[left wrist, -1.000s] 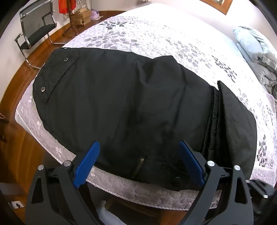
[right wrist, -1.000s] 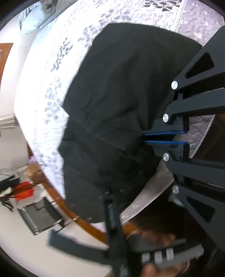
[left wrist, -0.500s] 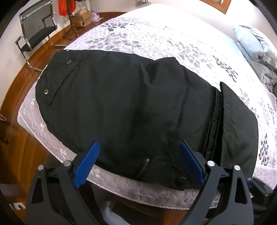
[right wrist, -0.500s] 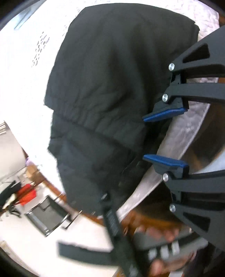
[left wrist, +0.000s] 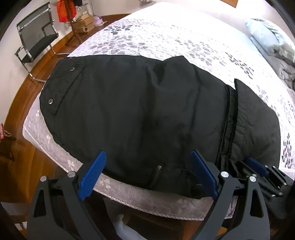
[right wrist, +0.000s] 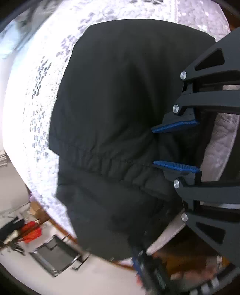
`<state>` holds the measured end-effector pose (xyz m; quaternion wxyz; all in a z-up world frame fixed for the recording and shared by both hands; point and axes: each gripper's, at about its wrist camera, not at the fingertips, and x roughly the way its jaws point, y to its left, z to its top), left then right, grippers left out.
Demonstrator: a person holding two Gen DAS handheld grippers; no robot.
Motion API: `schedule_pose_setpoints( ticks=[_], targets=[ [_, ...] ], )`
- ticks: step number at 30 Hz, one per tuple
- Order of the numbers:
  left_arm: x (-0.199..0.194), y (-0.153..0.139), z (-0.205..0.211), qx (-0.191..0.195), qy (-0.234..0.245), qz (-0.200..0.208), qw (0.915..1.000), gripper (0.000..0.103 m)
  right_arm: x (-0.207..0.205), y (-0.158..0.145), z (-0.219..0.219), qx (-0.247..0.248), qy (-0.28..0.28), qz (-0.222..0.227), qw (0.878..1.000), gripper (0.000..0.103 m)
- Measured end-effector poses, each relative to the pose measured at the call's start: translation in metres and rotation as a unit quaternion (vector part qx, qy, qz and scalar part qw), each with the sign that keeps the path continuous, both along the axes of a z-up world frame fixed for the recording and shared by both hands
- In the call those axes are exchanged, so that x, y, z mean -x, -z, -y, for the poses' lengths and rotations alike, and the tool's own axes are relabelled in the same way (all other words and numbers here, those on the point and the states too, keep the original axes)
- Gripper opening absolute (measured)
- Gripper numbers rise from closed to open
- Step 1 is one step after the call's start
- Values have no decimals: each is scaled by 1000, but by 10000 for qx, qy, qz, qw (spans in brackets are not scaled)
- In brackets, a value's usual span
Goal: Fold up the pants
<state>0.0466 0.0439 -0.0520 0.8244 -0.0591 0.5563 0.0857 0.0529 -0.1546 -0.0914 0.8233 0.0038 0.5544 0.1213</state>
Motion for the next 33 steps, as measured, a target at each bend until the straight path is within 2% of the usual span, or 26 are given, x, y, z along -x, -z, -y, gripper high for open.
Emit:
schedule_pose_setpoints(
  ticks=[3, 8, 11, 14, 16, 21, 23, 33],
  targets=[
    [0, 1, 0, 29, 57, -15, 10000, 92, 3, 5, -5, 205, -22, 81, 9998, 33],
    [1, -7, -16, 150, -32, 90, 9998, 92, 2, -11, 8, -264, 134, -33, 9996, 38],
    [-3, -12, -37, 171, -255, 181, 9994, 92, 4, -31, 16, -603, 170, 184, 9979, 46],
    [-12, -15, -61, 115, -495, 215, 9985, 92, 5, -42, 12, -651, 72, 315, 9974, 46],
    [-15, -16, -81, 207, -740, 234, 9968, 92, 4, -44, 4, -638, -45, 323, 9974, 46],
    [-17, -6, -134, 786, -1494, 191, 9855, 92, -1, -33, -16, -552, -229, 170, 9981, 46],
    [-18, 0, -145, 871, -1666, 125, 9821, 92, -2, -33, -25, -543, -356, 139, 9978, 46],
    [-23, 31, -188, 1694, -2199, 230, 9604, 91, -5, -35, -81, -379, -1012, 169, 9940, 49]
  ],
)
